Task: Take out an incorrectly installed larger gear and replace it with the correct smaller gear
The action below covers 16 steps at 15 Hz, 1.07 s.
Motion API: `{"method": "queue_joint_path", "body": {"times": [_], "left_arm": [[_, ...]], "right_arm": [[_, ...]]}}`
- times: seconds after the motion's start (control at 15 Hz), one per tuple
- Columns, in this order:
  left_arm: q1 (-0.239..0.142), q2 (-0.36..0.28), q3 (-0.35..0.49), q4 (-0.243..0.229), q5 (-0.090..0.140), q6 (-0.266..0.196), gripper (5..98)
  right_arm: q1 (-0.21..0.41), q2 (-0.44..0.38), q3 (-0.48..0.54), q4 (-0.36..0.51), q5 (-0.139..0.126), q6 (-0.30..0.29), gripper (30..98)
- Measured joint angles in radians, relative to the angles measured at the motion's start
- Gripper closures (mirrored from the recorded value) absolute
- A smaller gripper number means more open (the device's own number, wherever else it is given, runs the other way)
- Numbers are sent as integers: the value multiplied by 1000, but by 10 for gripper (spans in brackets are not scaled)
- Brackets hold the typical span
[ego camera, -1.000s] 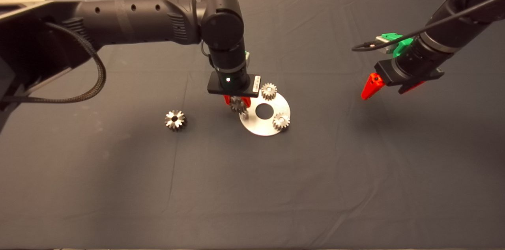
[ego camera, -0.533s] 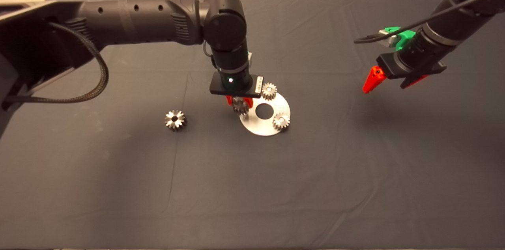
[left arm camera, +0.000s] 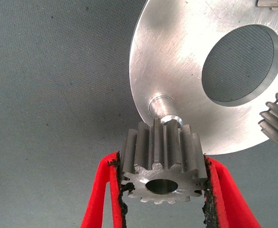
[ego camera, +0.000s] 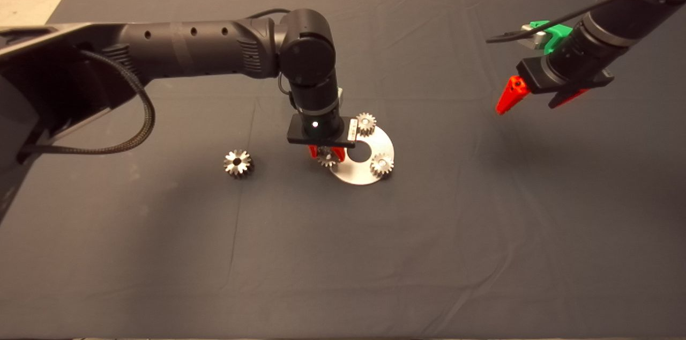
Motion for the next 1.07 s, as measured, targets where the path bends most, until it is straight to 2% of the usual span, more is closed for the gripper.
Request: {"method": "queue_joint_path", "body": {"times": [0.13,0.2,0.4,0.53,0.73,1.07], "left_arm": [[0,5,-7,-1,2,1,779],[-1,13,-21,-6,10,2,779],[-11,64,-79,-19,53,25,779],[-16,83,-104,-19,72,50,779],[-25,86,-129,-18,62,69,780],[-25,88,-145,-19,62,86,780]], "right_arm": [[0,1,0,0,0,0,408],[0,3,0,0,0,0,408],[0,18,-1,0,-1,0,408],[-4,31,-1,0,0,0,408],[-6,45,-1,-2,0,0,408],[-8,58,-5,-6,0,0,408]]}}
